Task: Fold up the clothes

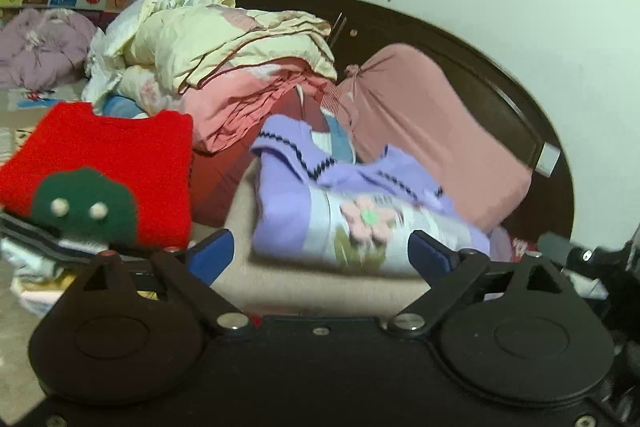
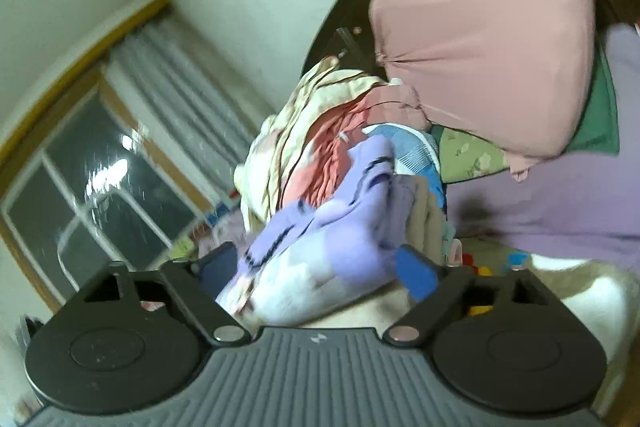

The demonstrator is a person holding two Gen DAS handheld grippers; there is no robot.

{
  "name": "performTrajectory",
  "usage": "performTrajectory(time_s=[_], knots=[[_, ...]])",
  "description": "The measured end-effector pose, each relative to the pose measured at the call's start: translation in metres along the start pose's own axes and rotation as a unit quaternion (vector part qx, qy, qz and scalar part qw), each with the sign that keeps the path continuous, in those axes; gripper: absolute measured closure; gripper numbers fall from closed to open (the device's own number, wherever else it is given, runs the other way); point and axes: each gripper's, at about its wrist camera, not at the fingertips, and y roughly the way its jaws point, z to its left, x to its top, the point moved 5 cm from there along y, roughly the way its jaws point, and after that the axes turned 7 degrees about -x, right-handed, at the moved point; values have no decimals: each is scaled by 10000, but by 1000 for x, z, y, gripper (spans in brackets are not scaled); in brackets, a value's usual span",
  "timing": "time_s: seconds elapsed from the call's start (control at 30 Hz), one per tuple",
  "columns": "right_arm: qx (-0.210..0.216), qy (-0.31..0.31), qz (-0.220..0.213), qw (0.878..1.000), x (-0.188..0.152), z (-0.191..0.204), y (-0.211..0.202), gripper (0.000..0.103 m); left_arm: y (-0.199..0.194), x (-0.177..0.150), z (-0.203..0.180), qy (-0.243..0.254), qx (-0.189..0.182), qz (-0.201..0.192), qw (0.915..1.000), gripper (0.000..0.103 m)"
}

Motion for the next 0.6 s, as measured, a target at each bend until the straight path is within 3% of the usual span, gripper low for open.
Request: performTrajectory(time_s=[0.07,0.13,0.4,0.6], knots=[[-120,-364,140,9992,-4,15,-10,9,-8,-6,-7,115,178,76,9997,0],[-222,-663,241,9973,-8,28,-19,1,-18,-12,-15,237,298,157,9992,0],[-1014,-1530,531,9816,-23,55,-46,0,-55,-22,-36,589,1041,-23,9928,0],[-1322,-1913,632,9705,-32,65,-66,0,-76,-25,-48,432,871,-102,9952,0]])
